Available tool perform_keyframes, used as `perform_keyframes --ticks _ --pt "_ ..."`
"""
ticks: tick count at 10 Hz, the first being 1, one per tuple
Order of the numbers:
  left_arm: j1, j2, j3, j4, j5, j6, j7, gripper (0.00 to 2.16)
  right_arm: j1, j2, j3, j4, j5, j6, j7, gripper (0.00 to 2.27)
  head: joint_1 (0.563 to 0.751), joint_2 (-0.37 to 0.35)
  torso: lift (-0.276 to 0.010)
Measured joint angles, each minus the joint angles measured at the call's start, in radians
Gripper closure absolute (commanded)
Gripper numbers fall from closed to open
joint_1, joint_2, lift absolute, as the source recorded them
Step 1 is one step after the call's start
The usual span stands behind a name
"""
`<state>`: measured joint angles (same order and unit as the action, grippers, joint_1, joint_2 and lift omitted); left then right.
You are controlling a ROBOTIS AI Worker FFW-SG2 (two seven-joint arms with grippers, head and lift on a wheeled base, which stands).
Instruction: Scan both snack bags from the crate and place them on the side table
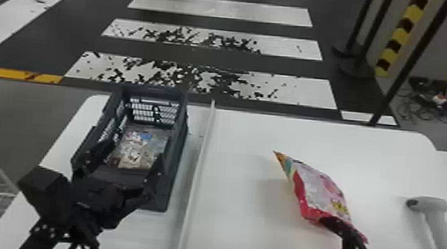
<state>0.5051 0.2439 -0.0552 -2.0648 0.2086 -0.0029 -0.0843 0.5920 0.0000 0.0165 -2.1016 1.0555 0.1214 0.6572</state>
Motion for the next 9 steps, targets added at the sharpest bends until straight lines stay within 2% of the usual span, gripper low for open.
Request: perform_keyframes --ticks 1,4,5,7,9 --pt "0.0 0.0 -0.002 0.0 0.0 0.001 0.0 0.04 -0.003 0.0 -0.018 -0.025 -0.075 0.038 0.079 0.05 0.695 0.024 -0.098" --pt "0.0 0.0 -0.006 -0.001 -0.002 0.002 0.0 0.04 -0.048 0.0 -0.129 -0.089 -0.404 0.227 0.28 0.05 0.695 0.006 -0.098" --pt "0.0 0.0 -0.006 -0.001 -0.002 0.002 0.001 0.04 -0.066 0.0 -0.158 -0.092 -0.466 0.273 0.323 0.05 0.695 -0.004 -0.098" --pt "0.0 -0.002 -0.006 0.0 -0.002 0.002 0.001 0.04 -0.075 0.0 -0.164 -0.094 -0.477 0.254 0.427 0.05 0.695 0.014 -0.098" --pt "0.0 -0.003 -0.006 0.004 -0.003 0.002 0.001 0.04 -0.085 0.0 -0.1 -0.093 -0.373 0.194 0.548 0.06 0.695 0.059 -0.098"
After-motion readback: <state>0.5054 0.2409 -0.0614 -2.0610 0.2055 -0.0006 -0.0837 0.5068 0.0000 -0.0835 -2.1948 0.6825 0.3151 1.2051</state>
